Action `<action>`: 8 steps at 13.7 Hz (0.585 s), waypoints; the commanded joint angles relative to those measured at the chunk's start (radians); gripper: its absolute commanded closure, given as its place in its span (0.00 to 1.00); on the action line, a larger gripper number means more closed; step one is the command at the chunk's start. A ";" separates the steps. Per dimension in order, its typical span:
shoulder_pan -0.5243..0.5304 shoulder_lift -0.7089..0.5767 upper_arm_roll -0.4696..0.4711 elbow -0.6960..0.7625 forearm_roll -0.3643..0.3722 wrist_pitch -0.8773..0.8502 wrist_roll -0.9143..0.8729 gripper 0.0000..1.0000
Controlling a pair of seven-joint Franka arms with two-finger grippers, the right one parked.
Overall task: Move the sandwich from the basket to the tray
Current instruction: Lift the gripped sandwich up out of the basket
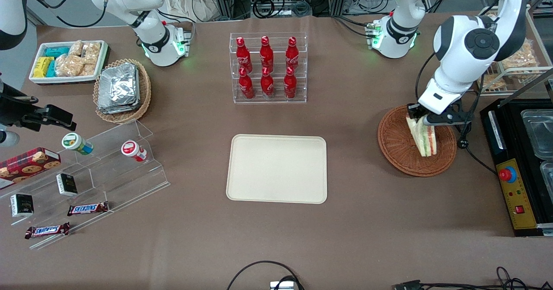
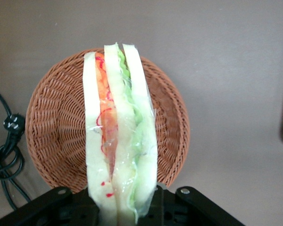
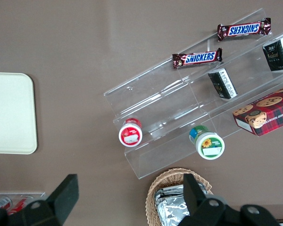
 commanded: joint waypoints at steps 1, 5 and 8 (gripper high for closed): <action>-0.009 0.004 -0.046 0.060 -0.005 -0.045 0.009 0.97; -0.010 0.068 -0.144 0.150 -0.036 -0.059 -0.066 0.98; -0.010 0.188 -0.220 0.287 -0.027 -0.099 -0.114 0.98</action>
